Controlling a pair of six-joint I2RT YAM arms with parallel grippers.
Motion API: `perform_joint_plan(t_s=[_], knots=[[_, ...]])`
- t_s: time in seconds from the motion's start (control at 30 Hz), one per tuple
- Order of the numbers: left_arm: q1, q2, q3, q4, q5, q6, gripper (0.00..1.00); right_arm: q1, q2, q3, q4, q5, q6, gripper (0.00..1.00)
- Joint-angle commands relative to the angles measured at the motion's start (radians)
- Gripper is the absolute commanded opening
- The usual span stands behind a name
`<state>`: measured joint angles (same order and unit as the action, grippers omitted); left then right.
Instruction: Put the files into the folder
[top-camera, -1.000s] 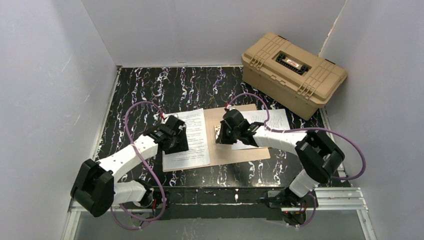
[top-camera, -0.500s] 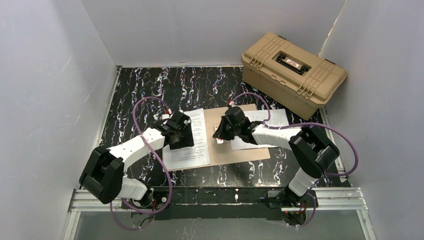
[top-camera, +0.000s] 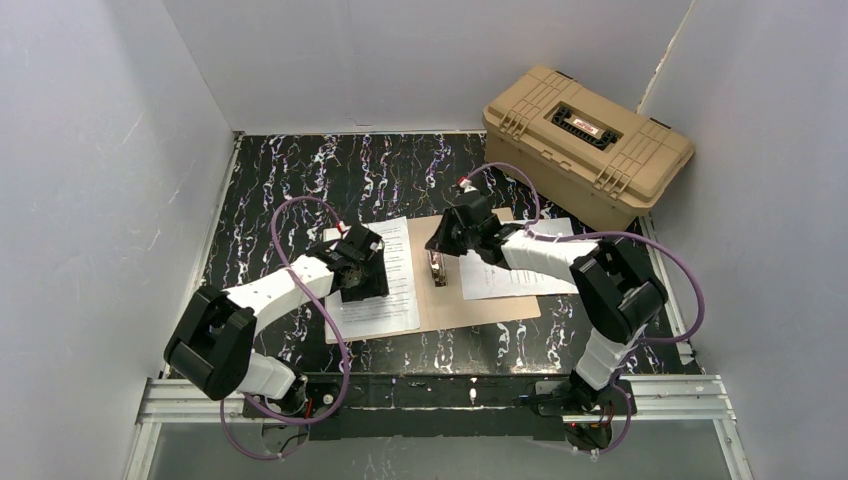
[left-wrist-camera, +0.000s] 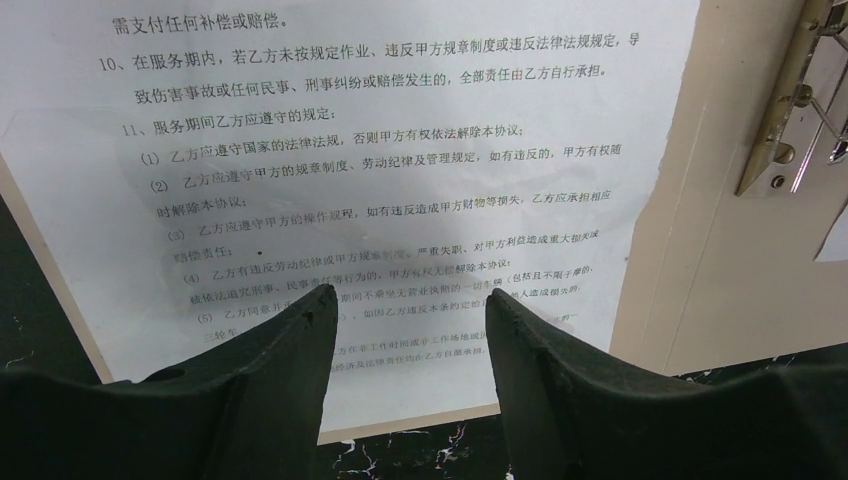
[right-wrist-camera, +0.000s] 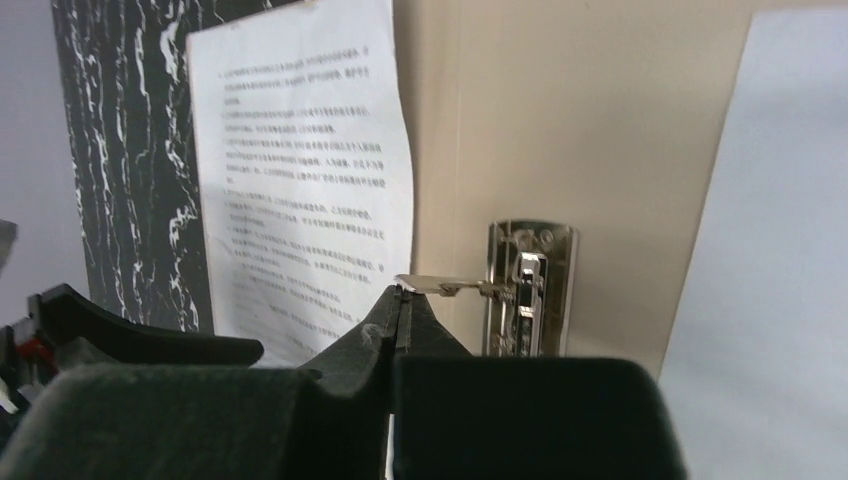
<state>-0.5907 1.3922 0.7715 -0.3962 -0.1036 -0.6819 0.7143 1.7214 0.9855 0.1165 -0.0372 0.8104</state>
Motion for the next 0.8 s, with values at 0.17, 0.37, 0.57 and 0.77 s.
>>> perform_joint_plan(t_s=[0.17,0.37,0.57,0.77], knots=[[0.006,-0.007,-0.010,-0.015,-0.007,0.014,0.54,-0.032,0.122,0.140,0.042,-0.006,-0.064,0.01],[0.006,-0.028,0.035,-0.026,0.020,0.025,0.59,-0.046,0.042,0.169,-0.065,0.031,-0.152,0.01],[0.005,-0.037,0.113,-0.025,0.083,0.034,0.65,-0.050,-0.134,0.140,-0.246,0.151,-0.269,0.22],[-0.019,0.001,0.226,-0.008,0.155,0.041,0.72,-0.095,-0.341,0.071,-0.411,0.251,-0.300,0.50]])
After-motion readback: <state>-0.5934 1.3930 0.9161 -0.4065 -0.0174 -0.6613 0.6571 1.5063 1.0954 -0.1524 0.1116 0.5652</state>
